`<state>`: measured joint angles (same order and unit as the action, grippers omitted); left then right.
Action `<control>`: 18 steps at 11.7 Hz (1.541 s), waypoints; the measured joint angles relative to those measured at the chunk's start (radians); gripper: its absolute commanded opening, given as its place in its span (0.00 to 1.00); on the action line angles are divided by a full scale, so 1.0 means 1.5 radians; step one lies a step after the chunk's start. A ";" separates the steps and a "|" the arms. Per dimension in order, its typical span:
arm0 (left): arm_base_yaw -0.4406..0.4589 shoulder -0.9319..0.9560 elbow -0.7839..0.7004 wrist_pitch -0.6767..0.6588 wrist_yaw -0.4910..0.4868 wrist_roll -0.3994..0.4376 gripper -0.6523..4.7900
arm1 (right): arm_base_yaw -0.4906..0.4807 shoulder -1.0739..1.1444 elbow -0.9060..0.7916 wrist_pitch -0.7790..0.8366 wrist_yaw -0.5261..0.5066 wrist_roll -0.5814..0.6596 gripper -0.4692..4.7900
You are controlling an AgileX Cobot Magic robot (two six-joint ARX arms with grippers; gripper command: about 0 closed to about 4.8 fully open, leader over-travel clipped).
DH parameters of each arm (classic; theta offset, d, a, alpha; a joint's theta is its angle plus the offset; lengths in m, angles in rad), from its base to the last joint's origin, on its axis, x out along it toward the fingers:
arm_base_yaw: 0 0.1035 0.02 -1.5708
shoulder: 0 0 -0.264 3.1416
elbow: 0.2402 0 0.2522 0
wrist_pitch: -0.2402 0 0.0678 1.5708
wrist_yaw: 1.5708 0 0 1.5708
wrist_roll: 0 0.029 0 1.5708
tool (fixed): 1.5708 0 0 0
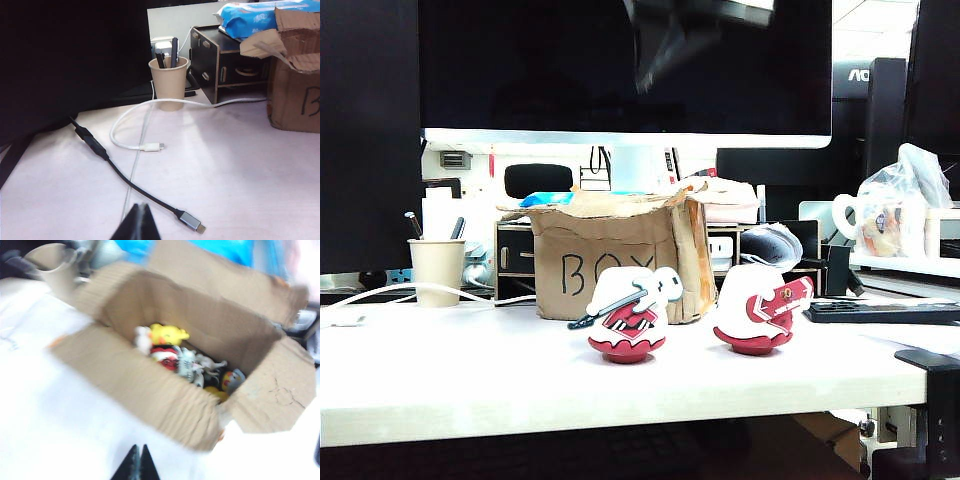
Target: Put the doll that is least similar in size compared to the others into the paper box.
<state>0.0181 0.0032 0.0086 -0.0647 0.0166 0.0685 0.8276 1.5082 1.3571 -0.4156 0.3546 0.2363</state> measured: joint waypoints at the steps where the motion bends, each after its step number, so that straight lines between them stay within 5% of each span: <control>1: 0.000 0.000 0.000 0.000 0.001 0.000 0.11 | 0.062 -0.069 -0.092 0.050 0.055 -0.014 0.08; 3: 0.000 0.000 0.000 -0.001 0.002 0.000 0.11 | 0.152 -0.211 -0.259 0.109 0.160 -0.004 0.08; 6: 0.000 0.000 0.000 -0.001 0.004 0.000 0.11 | 0.192 -0.389 -0.352 0.115 0.238 0.003 0.08; 9: 0.000 0.000 0.000 -0.002 0.004 0.000 0.11 | 0.198 -0.560 -0.416 0.084 0.258 0.004 0.08; 16: 0.000 0.000 0.000 -0.002 0.004 0.000 0.11 | 0.197 -0.592 -0.426 0.023 0.270 0.004 0.08; 17: 0.000 0.000 0.000 -0.002 0.004 0.000 0.11 | 0.176 -0.592 -0.426 0.023 0.293 -0.149 0.08; 18: 0.000 0.000 0.000 -0.002 0.004 0.000 0.11 | 0.029 -0.627 -0.458 0.051 0.284 -0.173 0.08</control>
<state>0.0185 0.0032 0.0086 -0.0673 0.0223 0.0681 0.8707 0.5682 0.6704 -0.3386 0.7811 -0.0238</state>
